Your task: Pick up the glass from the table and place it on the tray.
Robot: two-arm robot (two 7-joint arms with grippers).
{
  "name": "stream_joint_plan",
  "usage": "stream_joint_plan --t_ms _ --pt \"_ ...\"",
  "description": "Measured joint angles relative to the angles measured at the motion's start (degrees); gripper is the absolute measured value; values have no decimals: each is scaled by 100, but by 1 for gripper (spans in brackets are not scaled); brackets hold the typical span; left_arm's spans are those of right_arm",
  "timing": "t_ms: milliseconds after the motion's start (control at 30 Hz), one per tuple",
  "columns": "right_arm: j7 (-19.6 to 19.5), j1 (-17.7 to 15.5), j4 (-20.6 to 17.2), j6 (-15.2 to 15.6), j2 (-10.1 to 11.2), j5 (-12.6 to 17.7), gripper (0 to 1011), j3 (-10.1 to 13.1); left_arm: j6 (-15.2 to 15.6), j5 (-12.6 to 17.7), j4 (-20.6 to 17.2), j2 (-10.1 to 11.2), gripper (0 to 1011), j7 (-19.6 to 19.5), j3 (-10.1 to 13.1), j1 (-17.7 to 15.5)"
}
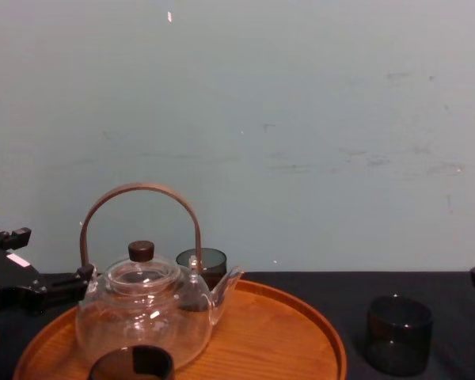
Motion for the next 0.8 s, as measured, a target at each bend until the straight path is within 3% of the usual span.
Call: stream_joint_plan --t_ms 800 --pt "0 0 0 0 0 0 1009 0 0 0 0 0 1010 0 0 0"
